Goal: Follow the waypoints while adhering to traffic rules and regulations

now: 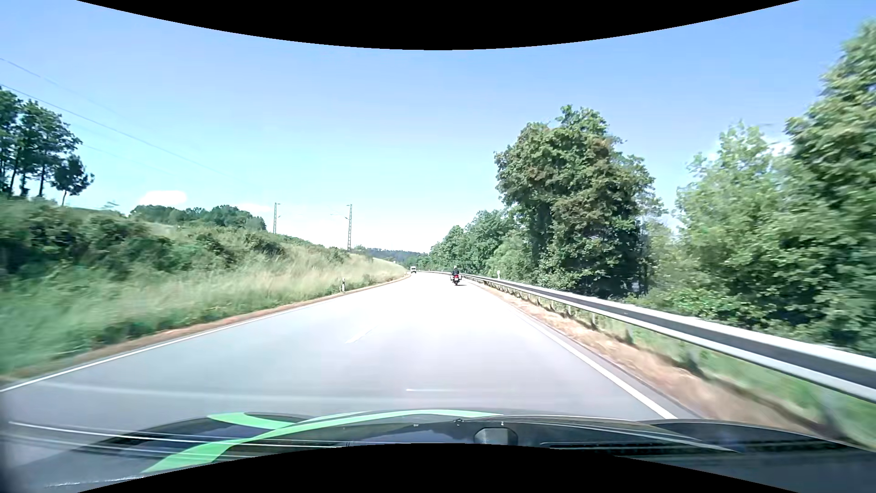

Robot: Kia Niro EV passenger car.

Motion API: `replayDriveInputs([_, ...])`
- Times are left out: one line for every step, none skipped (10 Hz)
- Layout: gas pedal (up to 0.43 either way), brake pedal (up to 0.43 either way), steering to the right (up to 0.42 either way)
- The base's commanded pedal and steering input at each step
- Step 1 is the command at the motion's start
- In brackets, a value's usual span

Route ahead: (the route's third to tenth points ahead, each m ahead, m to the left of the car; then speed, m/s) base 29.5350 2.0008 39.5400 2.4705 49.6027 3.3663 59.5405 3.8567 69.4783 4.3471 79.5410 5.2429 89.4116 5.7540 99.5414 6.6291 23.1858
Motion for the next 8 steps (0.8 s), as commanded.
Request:
replayDriveInputs([0.248,0.000,-0.010])
replayDriveInputs([0.260,0.000,-0.010])
replayDriveInputs([0.260,0.000,-0.010])
replayDriveInputs([0.260,0.000,-0.009])
replayDriveInputs([0.248,0.000,-0.010])
replayDriveInputs([0.248,0.000,-0.010])
replayDriveInputs([0.248,0.000,-0.009])
replayDriveInputs([0.260,0.000,-0.007])
